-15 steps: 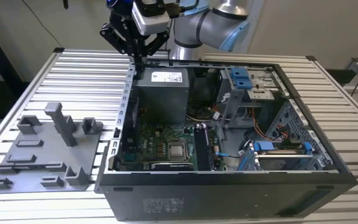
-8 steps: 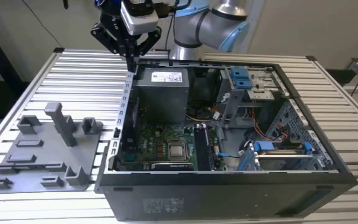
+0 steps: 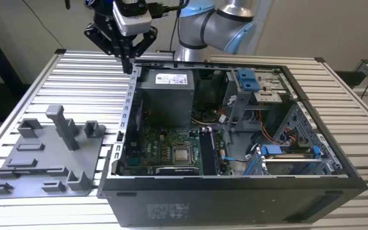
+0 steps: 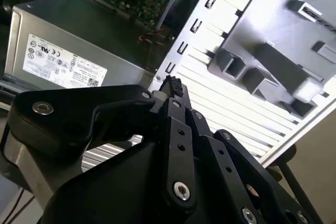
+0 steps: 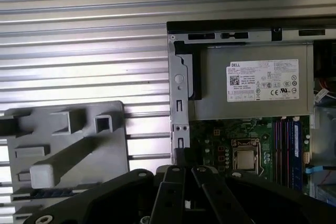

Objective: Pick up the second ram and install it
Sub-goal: 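Reach for the second ram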

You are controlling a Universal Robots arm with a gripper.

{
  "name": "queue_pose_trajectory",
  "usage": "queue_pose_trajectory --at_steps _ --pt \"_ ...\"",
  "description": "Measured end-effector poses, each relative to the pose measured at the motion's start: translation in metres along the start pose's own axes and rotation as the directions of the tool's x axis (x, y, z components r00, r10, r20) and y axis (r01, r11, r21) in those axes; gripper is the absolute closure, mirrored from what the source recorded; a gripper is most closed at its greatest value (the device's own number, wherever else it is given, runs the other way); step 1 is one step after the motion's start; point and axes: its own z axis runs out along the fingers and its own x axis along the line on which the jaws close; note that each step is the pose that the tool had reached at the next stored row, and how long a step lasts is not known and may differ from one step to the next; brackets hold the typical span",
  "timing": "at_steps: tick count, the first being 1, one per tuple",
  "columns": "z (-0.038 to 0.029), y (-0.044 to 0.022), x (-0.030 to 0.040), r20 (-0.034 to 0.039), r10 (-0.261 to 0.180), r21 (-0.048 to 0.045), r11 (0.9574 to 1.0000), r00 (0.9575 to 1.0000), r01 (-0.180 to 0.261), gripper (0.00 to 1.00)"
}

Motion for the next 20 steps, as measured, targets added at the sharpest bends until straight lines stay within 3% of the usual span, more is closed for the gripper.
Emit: queue_pose_trajectory --at_steps 13,20 --pt "0.0000 -0.0008 0.0322 -0.0010 0.000 0.0001 1.0000 1.0000 0.000 0.89" --pt "-0.0002 -0.0023 0.0587 -0.0010 -0.001 0.0001 1.0000 1.0000 0.001 0.89"
